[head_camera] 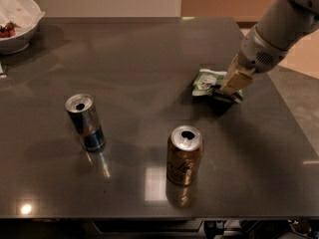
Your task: Pick green jalapeno chip bag
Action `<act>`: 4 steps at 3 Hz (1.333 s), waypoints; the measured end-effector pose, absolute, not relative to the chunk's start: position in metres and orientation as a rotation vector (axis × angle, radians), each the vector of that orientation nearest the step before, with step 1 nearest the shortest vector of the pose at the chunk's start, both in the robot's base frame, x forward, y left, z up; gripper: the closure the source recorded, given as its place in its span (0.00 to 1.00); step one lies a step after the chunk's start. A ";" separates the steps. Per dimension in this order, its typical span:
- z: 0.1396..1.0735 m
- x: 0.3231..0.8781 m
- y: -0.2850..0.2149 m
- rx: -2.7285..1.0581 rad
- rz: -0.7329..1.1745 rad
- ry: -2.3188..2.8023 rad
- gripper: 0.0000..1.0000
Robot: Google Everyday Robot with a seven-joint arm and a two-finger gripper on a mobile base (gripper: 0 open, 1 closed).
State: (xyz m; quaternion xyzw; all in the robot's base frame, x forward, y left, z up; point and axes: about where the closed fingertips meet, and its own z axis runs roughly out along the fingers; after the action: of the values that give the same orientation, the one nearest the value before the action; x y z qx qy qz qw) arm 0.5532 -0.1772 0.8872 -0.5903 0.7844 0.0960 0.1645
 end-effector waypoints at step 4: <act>0.997 0.596 -0.188 -1.651 0.245 2.039 1.00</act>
Offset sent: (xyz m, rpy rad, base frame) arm 0.0230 -0.0206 0.0911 0.1075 -0.0493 0.0434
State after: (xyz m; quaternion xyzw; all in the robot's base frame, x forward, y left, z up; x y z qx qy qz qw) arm 0.5957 -0.1878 0.9970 -0.6066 0.7491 0.0901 0.2507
